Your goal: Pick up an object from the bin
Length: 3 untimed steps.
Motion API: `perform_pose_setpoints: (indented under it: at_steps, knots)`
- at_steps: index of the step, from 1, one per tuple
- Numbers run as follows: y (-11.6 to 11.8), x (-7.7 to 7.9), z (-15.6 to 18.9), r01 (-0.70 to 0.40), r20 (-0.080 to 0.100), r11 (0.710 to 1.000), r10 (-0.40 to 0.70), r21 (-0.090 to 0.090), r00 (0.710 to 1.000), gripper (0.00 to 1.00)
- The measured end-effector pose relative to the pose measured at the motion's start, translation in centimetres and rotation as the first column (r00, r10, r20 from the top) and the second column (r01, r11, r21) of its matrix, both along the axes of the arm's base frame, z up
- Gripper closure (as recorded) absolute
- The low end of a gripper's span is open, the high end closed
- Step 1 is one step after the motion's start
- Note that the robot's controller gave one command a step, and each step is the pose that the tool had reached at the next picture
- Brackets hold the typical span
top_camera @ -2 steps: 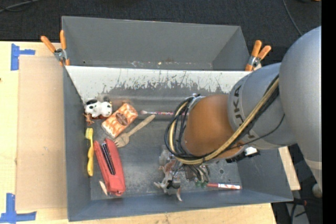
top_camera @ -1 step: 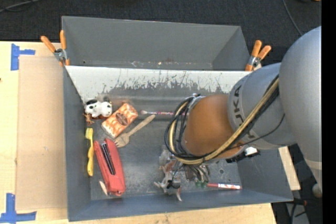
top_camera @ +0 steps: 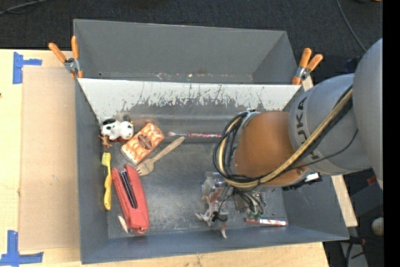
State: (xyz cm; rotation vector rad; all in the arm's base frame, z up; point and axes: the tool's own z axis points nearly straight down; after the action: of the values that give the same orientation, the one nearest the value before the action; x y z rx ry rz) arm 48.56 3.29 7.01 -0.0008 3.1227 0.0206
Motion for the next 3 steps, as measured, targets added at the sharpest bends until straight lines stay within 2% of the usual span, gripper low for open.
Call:
perform_pose_setpoints:
  at_steps: [3]
  knots:
    - [-0.43,-0.34,0.92,0.004,-0.001,1.000,-0.004,0.001,1.000,1.00]
